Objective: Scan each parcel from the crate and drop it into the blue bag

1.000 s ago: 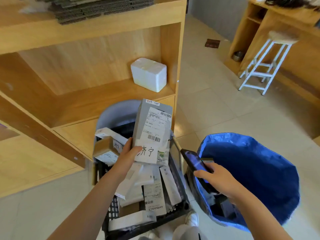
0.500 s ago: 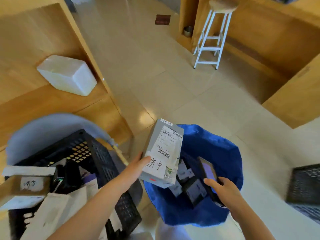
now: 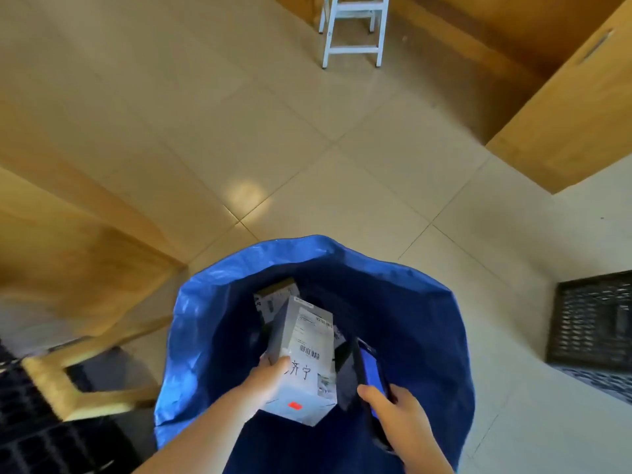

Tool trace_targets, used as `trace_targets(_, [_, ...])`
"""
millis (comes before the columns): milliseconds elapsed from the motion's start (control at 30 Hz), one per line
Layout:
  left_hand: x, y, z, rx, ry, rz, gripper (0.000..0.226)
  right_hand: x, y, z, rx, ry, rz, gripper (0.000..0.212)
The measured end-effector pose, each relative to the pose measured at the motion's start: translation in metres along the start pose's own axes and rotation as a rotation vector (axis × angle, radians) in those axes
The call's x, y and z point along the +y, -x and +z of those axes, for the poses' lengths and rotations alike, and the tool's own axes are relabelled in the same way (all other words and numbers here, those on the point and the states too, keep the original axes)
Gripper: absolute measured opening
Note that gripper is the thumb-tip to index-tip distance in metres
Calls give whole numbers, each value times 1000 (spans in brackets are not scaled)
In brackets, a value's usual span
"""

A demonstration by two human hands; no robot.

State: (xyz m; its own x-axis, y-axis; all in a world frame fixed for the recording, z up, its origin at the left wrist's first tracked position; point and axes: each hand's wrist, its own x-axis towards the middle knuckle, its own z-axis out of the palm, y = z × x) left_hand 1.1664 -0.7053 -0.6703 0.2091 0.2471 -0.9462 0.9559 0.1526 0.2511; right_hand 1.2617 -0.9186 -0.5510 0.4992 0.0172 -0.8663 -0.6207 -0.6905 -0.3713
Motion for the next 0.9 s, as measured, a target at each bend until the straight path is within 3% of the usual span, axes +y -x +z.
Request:
trace_targets(133, [1,-91,23,-11,-164,5,87,9,-78,19,48,-2,-18,30])
trace_targets(233, [2,-159,36,-40,-181,-1,109,21,-134,30,79,-15,-4,37])
trace_targets(467, [12,-234,76,-60,-132,53,72,47,-208,53,85,-101,-17,27])
trace_targets(600, [19,-238,98,-97,-127,158,60,54,-216,64,75,-113,-2,25])
trace_targets(767, [16,-203,96,-126,-382,187,59,51,-187,59,75,-98,-19,25])
trace_targets(900, [23,-151,73,-62,-575,311,52,36,-145,44,80,-81,-18,28])
